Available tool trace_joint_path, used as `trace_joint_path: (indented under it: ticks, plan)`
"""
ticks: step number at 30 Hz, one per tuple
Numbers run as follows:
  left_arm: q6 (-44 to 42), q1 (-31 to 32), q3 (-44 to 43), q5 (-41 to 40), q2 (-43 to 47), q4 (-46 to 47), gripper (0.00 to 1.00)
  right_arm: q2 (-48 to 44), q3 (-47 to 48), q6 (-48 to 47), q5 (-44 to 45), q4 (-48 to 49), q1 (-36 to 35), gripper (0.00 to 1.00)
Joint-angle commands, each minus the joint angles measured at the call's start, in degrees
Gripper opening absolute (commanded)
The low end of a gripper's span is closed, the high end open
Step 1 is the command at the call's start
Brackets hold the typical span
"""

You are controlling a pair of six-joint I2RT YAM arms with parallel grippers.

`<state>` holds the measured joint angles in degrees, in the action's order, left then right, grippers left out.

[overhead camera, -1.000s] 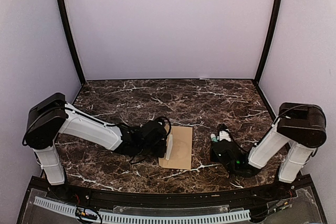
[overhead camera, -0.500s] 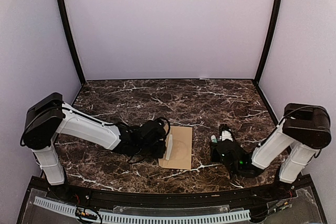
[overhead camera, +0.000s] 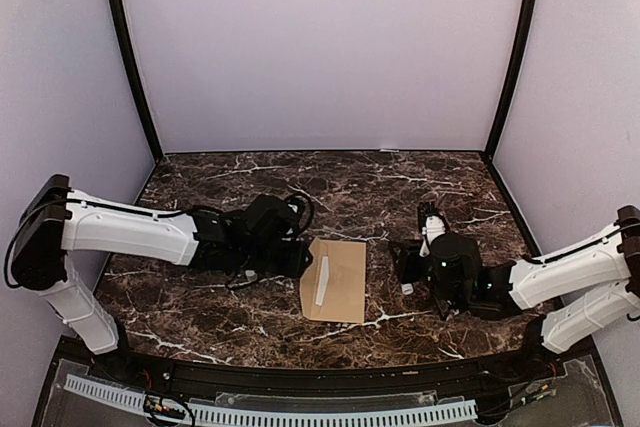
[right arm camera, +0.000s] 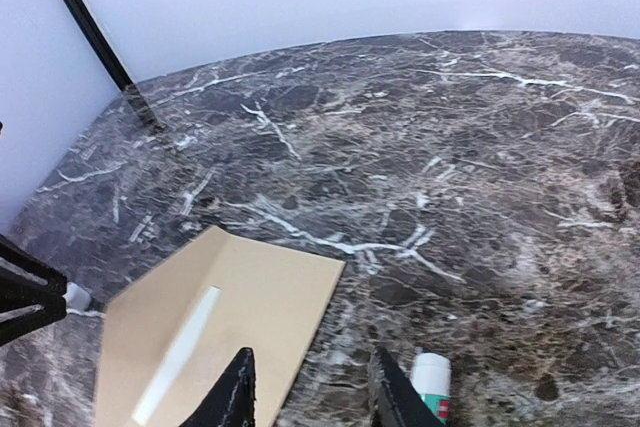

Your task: Place the letter into the envelope and seal it

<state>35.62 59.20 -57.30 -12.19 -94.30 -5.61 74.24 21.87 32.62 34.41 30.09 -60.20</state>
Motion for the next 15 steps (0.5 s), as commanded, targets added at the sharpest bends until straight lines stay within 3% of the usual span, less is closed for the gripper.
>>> trace_joint_path:
  ticks: [1, 6, 12, 15]
  plan:
    - [-2.6, -3.8, 1.2, 0.5, 10.1, -4.3, 0.33, -0.1, 4.5, -4.0, -9.0, -3.4, 0.3, 0.32]
    - [-3.2, -10.0, 9.1, 4.0, 14.3, -2.1, 0.22, 5.7, 8.5, -5.2, -16.8, -2.2, 0.3, 0.17]
    - [-5.2, -11.0, 12.0, 9.3, 10.2, 5.1, 0.14, 15.2, 12.3, -6.6, -21.5, 0.1, 1.3, 0.00]
    - [-5.0, -11.0, 10.8, 10.3, 5.7, 6.2, 0.12, 19.4, 13.4, -6.6, -24.1, 1.7, 2.0, 0.00]
